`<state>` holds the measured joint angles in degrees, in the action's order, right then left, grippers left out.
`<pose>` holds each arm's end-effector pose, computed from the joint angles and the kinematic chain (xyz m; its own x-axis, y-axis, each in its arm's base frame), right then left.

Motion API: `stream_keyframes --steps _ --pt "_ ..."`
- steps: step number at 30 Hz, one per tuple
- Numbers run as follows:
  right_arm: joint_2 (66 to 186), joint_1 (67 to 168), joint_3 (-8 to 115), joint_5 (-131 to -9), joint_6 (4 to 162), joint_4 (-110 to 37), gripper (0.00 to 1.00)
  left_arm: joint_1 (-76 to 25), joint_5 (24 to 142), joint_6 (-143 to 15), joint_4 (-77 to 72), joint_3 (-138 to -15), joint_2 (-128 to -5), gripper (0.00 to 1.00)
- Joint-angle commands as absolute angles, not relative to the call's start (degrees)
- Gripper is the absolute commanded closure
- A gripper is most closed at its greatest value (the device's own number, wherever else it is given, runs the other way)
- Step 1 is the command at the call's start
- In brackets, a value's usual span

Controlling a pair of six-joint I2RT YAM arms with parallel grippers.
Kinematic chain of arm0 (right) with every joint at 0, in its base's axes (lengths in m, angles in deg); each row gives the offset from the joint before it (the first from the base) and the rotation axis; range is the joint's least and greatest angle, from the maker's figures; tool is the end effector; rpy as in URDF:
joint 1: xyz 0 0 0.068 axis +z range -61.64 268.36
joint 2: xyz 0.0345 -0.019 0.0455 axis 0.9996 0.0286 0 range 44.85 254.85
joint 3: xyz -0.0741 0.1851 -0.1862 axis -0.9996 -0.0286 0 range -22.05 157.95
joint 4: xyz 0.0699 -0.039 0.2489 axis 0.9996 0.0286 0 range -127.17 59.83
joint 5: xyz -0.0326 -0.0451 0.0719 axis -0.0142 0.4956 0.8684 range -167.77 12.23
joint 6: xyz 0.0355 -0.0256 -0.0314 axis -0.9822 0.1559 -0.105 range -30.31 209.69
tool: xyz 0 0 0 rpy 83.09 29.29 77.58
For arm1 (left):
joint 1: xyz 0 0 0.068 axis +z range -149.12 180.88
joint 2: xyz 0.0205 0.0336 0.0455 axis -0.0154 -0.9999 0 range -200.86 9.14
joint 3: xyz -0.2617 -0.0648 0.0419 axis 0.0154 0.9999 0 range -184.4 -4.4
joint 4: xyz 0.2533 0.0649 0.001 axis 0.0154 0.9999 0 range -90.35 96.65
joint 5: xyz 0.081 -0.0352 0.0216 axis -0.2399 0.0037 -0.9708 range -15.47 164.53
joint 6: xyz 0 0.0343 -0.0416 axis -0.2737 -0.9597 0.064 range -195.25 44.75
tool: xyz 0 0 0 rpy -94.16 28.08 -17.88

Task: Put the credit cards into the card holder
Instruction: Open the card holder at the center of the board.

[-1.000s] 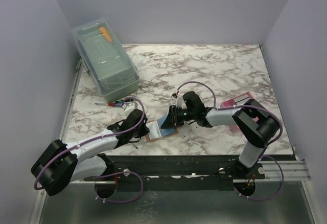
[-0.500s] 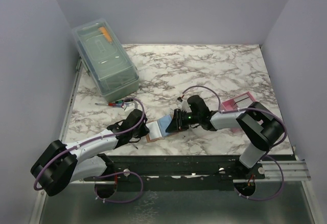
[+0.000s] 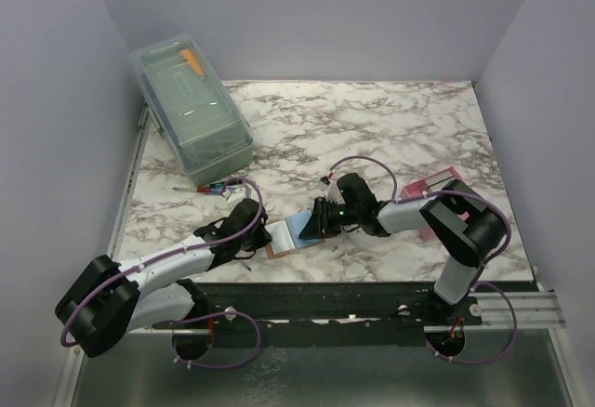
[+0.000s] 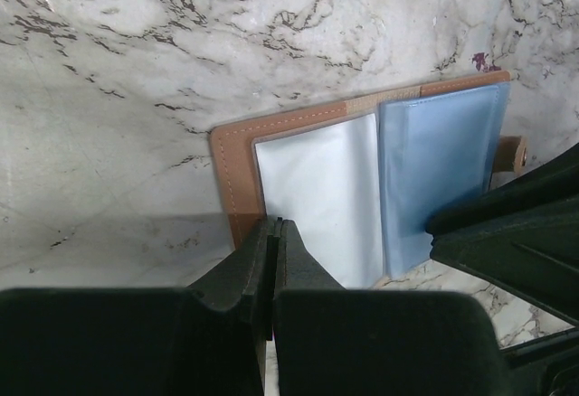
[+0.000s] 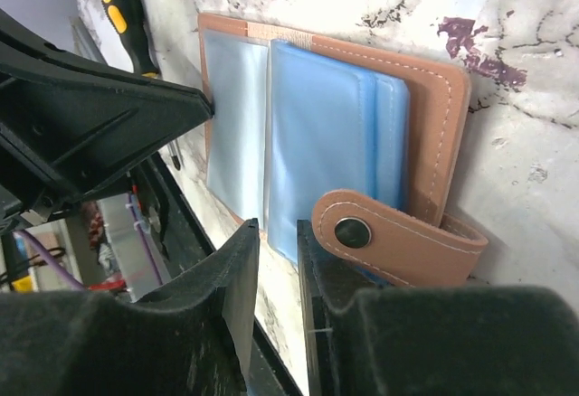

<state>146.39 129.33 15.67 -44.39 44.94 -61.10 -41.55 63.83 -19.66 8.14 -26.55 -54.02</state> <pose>0.2244 0.2209 0.1123 -0.9538 -0.0496 -0.2964 -0.2742 0.5474 0.7907 0.1489 -0.1273 0.1508 -0.7906 -0.3756 -0.4835 -0.1387 0.8790 -0.4561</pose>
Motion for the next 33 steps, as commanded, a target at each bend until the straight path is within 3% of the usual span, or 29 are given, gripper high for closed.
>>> stream_keyframes --steps 1,10,16,22,29,33 --pt "144.9 129.3 14.5 -54.4 50.2 -51.4 0.71 -41.4 65.8 -20.9 9.5 -27.4 -53.0 1.0" --pt "138.3 129.3 20.3 -52.1 51.6 -44.7 0.69 -41.3 68.5 -22.3 10.4 -29.9 -50.2 1.0" --pt "137.1 129.8 22.9 -51.2 51.7 -42.2 0.68 -41.4 70.9 -22.4 11.3 -32.1 -47.8 0.77" --pt "136.8 130.3 24.1 -50.0 51.4 -41.9 0.68 -41.4 73.5 -22.4 11.9 -34.8 -45.9 0.62" --pt "140.4 132.0 25.0 -48.3 50.6 -45.0 0.68 -41.3 74.2 -22.2 12.1 -36.1 -45.5 0.59" --pt "144.1 135.6 26.5 -47.1 48.0 -49.7 0.76 -41.3 75.4 -21.6 12.3 -37.2 -44.2 0.6"
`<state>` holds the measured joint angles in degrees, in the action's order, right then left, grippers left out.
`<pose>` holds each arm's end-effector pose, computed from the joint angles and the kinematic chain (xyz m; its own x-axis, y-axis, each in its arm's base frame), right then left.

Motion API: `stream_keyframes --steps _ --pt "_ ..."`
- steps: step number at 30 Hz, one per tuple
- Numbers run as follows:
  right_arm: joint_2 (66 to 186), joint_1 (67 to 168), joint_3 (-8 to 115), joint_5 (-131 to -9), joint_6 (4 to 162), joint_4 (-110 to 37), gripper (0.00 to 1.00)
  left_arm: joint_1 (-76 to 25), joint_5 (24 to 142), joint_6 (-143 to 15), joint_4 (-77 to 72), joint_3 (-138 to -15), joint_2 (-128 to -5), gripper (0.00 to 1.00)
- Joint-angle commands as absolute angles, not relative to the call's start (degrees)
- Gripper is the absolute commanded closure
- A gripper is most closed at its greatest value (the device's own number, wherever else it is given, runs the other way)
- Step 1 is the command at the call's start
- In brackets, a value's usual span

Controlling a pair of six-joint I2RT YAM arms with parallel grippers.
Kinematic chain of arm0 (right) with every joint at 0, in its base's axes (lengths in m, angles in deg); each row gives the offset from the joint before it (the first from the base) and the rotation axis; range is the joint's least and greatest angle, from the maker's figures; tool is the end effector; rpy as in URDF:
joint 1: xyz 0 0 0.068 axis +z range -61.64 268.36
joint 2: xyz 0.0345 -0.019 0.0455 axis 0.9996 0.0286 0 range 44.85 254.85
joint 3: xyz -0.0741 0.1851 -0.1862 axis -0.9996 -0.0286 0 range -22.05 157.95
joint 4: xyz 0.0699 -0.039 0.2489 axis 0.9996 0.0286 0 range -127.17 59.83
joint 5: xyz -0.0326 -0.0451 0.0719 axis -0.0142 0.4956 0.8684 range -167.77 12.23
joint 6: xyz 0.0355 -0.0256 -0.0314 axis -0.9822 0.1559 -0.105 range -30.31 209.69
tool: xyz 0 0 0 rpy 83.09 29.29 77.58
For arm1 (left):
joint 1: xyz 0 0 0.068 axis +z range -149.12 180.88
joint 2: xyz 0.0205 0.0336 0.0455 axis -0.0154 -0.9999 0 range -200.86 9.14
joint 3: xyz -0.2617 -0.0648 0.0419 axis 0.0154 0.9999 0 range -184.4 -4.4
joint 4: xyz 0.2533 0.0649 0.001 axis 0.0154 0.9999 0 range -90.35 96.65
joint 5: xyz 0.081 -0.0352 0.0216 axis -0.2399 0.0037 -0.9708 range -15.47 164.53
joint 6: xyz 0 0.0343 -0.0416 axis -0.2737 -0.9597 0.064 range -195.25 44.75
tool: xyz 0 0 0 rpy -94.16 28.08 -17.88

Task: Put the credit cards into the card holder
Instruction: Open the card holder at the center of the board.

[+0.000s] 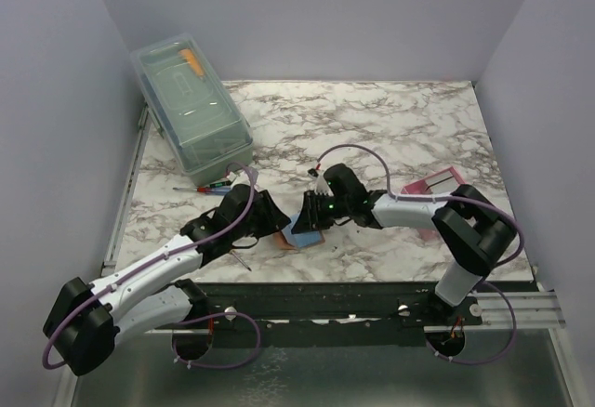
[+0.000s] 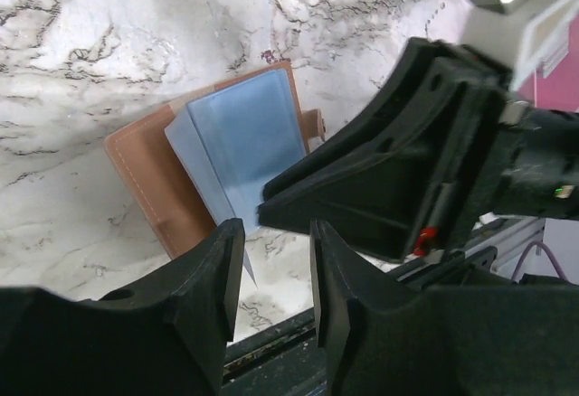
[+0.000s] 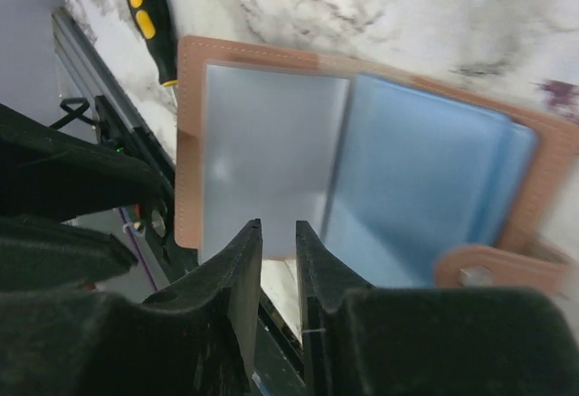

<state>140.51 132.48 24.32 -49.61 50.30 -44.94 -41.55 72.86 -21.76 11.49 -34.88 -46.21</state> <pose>0.2253 0.2419 0.1598 -0.9183 -0.1111 -0.3800 -0.3683 0.5920 0.7169 0.1521 -0.1377 0.2166 -0.7907 -0.3658 -0.4910 0.0364 0.7724 -0.6341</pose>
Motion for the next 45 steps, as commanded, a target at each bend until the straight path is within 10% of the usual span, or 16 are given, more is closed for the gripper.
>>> stream_keyframes --steps 1,15,45 --pt "145.1 135.8 26.0 -46.2 46.8 -52.4 0.79 -41.4 75.8 -21.5 12.4 -37.5 -43.7 0.61" --pt "156.2 135.6 17.2 -44.4 37.6 -72.5 0.96 -41.3 71.0 -20.9 11.2 -31.3 -47.8 0.81" --pt "143.4 133.3 25.0 -48.4 47.9 -49.3 0.74 -40.8 69.0 -20.3 10.0 -26.0 -49.6 0.87"
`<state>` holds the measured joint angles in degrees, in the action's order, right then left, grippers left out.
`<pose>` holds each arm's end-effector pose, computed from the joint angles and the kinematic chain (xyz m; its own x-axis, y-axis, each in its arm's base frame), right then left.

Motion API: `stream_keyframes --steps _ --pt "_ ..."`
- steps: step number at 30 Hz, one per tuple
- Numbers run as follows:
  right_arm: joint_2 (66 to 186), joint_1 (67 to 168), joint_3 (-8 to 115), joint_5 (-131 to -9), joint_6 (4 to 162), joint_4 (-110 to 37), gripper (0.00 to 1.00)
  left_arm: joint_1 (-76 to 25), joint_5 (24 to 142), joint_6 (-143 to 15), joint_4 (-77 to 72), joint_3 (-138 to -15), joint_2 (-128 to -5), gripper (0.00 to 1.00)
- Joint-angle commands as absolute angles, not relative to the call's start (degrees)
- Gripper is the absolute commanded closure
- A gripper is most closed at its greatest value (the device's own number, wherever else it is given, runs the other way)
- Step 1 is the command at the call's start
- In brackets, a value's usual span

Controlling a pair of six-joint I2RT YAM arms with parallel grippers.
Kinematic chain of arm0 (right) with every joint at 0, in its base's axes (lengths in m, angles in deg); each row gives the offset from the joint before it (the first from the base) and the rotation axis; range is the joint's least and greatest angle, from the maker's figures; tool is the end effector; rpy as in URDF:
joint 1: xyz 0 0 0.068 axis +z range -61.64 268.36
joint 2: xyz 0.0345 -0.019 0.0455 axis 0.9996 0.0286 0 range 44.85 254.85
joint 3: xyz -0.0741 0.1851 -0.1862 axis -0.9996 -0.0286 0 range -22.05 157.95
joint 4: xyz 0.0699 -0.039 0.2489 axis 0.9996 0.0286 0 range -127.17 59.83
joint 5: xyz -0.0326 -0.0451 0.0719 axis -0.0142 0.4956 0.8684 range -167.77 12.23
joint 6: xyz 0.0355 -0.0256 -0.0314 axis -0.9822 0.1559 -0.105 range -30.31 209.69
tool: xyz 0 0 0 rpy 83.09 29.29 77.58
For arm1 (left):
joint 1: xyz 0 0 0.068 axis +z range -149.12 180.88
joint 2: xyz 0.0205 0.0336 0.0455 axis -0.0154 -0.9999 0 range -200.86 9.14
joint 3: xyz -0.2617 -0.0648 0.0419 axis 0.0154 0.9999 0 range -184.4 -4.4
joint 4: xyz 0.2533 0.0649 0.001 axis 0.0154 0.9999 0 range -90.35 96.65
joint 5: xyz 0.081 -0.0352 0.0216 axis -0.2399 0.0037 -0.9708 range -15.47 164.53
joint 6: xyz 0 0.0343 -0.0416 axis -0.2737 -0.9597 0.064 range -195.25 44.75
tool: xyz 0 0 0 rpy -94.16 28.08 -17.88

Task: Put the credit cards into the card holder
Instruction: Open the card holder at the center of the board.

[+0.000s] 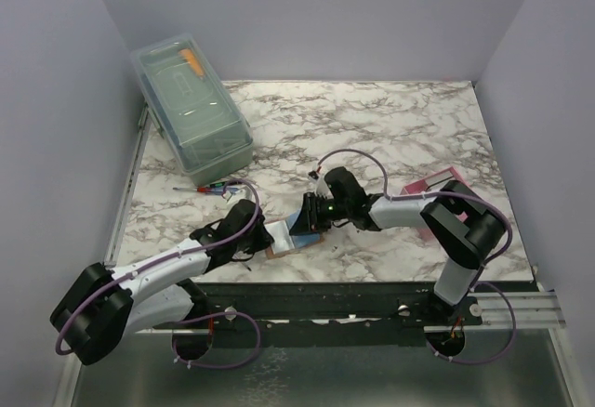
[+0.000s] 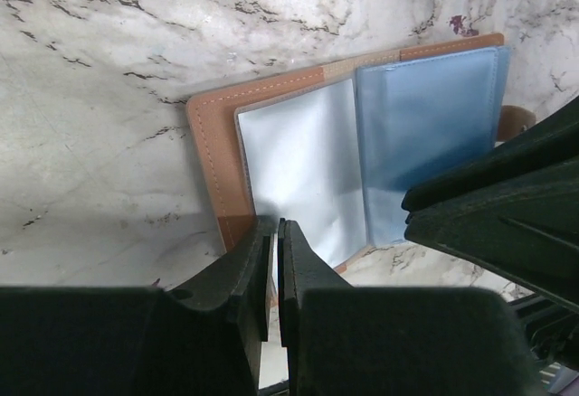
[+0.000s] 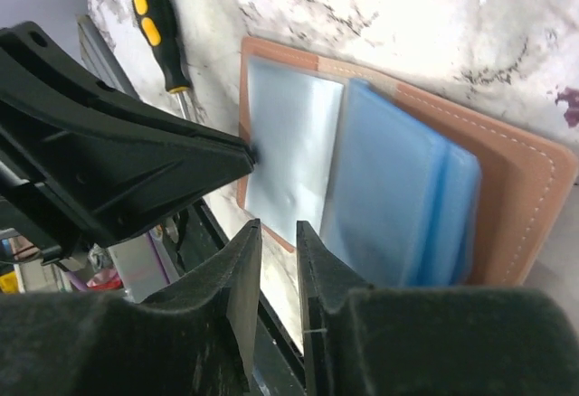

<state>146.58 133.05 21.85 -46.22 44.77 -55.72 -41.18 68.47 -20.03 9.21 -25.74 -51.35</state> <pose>0.2255 0.2493 0.1305 -0.9453 -0.0886 -0.3141 -0.3103 0.5418 0.7811 0.1435 -0.1245 0.1530 -0.8228 -0.3577 -0.4416 -0.1077 0.8611 -0.4968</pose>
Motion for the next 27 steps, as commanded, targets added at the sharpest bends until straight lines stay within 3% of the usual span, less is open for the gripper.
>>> stream_keyframes --steps 1,10,27 --pt "142.9 133.3 25.3 -48.9 48.4 -48.6 0.73 -40.8 69.5 -20.2 10.0 -26.4 -49.3 0.86" --pt "141.6 133.3 26.7 -50.4 51.6 -44.1 0.73 -40.8 72.9 -20.4 11.9 -29.8 -45.0 0.76" --pt "140.7 133.3 28.7 -53.9 53.7 -38.7 0.72 -40.6 74.4 -20.0 14.8 -33.6 -39.1 0.67"
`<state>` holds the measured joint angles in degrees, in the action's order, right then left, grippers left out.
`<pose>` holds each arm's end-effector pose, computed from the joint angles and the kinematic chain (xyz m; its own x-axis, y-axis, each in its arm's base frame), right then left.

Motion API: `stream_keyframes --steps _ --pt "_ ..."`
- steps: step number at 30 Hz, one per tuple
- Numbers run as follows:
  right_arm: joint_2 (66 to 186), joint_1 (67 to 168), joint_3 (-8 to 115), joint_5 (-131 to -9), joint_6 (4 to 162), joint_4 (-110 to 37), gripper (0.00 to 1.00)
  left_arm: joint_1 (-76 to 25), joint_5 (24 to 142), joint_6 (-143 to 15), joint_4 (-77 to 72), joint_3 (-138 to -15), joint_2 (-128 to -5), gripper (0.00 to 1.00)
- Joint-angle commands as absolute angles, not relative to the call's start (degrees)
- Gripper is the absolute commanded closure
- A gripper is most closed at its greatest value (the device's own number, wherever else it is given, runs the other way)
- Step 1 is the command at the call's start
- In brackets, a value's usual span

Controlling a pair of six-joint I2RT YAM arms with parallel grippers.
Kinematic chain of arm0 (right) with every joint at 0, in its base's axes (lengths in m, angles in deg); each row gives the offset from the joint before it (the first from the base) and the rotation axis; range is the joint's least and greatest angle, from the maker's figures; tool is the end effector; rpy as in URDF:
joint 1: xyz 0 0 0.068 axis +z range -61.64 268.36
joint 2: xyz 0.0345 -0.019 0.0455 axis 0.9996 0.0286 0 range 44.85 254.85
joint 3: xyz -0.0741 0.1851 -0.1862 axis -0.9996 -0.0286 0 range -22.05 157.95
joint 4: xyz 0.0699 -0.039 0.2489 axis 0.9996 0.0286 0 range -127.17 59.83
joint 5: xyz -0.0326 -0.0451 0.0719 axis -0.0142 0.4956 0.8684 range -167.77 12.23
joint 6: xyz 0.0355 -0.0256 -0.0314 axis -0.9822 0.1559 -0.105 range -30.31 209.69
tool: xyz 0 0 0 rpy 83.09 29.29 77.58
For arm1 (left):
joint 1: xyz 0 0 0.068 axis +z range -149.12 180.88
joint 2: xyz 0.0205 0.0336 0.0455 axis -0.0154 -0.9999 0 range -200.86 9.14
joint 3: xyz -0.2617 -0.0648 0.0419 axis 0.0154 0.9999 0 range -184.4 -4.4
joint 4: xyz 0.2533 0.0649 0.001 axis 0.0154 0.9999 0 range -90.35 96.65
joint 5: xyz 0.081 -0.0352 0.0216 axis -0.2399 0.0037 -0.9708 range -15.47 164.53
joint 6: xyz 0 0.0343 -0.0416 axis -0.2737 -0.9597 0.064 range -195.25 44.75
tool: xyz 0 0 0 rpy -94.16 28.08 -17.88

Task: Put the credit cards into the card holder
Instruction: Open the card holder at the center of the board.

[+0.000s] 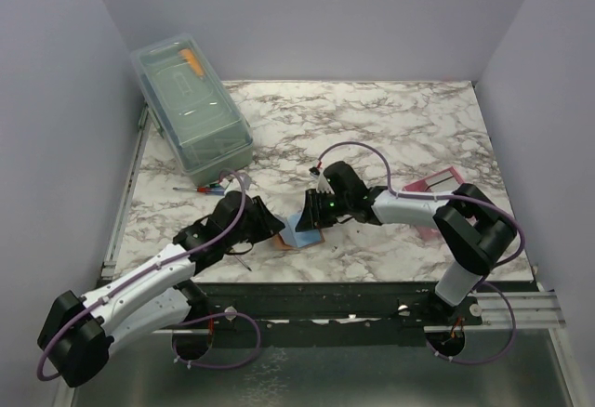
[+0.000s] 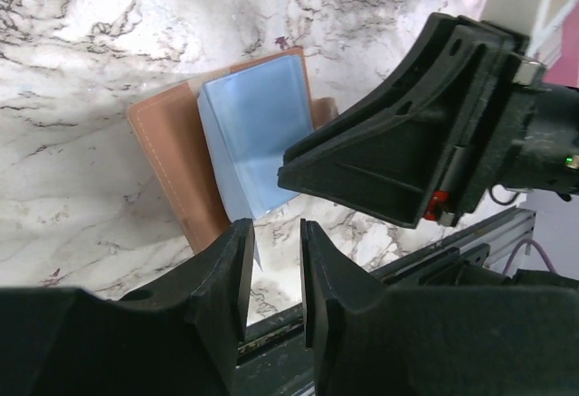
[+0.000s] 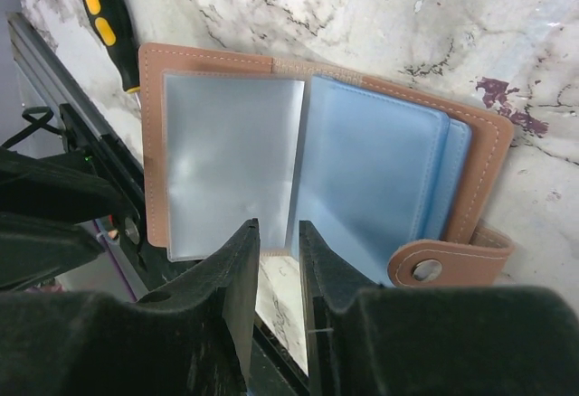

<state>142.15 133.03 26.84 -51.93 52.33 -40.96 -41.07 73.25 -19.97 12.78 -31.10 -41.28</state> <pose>0.2284 0.2476 0.1575 -0.9149 -0.1364 -0.3799 -0.3750 0.6352 0.6752 0.1402 -0.1250 0.2077 -0.7924 -0.3927 -0.4668 0.0065 0.7598 -0.6502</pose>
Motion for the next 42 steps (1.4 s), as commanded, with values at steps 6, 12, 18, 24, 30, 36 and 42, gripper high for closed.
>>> stream_keyframes --steps 6,12,18,24,30,36,42 --pt "141.5 133.2 29.5 -53.8 54.0 -38.4 0.71 -40.7 74.5 -20.2 16.5 -35.5 -37.1 0.56" --pt "142.0 133.3 29.5 -52.8 53.7 -39.2 0.71 -40.7 74.4 -20.3 18.3 -36.8 -35.3 0.46" --pt "141.9 133.3 29.0 -52.0 53.2 -40.0 0.68 -40.7 76.1 -20.6 19.4 -38.2 -34.6 0.27" --pt "143.3 133.6 28.8 -49.3 51.8 -42.8 0.66 -40.6 75.9 -21.2 21.5 -40.8 -34.0 0.13" --pt "146.1 134.3 30.3 -45.7 50.4 -45.0 0.64 -40.6 75.2 -24.5 28.1 -47.3 -36.0 0.02" --pt "148.5 134.3 29.8 -42.3 46.4 -53.4 0.64 -40.6 71.8 -27.4 35.7 -52.2 -37.5 0.02" --pt "157.1 134.3 23.2 -41.8 37.6 -74.1 0.74 -40.6 71.7 -26.0 33.7 -49.0 -39.7 0.17"
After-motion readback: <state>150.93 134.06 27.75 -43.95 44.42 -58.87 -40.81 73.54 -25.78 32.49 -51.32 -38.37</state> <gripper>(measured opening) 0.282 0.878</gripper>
